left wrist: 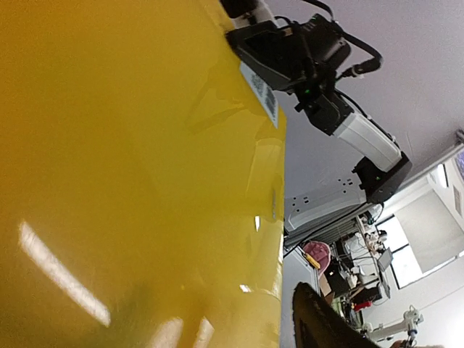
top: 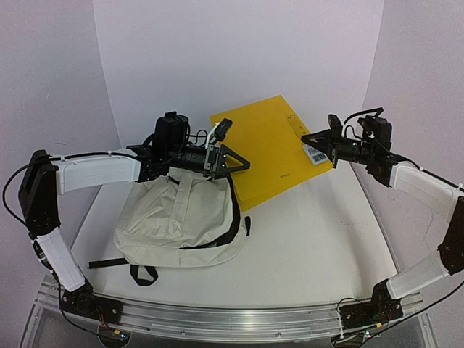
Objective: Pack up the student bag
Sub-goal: Pick up the files from the center of the board.
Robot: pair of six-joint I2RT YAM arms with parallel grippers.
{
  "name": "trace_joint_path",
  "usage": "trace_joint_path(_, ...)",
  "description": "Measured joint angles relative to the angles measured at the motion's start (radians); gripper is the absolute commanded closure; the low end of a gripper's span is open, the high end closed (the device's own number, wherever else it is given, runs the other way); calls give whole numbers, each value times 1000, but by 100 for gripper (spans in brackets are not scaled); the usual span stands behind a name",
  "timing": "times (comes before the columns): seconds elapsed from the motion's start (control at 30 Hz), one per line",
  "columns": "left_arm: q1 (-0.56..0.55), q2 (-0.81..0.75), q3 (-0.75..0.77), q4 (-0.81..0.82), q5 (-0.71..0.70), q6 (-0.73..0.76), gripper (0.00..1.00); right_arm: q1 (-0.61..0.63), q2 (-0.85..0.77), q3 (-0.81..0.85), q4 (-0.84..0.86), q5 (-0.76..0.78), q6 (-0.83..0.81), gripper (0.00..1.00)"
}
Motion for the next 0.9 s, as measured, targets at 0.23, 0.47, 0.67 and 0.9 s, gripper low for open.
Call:
trace_joint_path(0.23, 13, -110, -25, -269, -152, 142, 2, 5, 0, 0, 10, -4, -36, 93)
trace_joint_path(0.47, 161, -279, -65, -465, -242, 245, 0, 4, 30, 14, 4, -73, -89, 95)
trace_joint_path(0.67, 220, -304, 39, -623, -320, 362, 0, 4, 34, 120, -32, -134, -123, 95)
trace_joint_path(0.9, 220, -308, 103, -649, -331, 416, 0, 5, 31, 237, -11, -162, -128, 94)
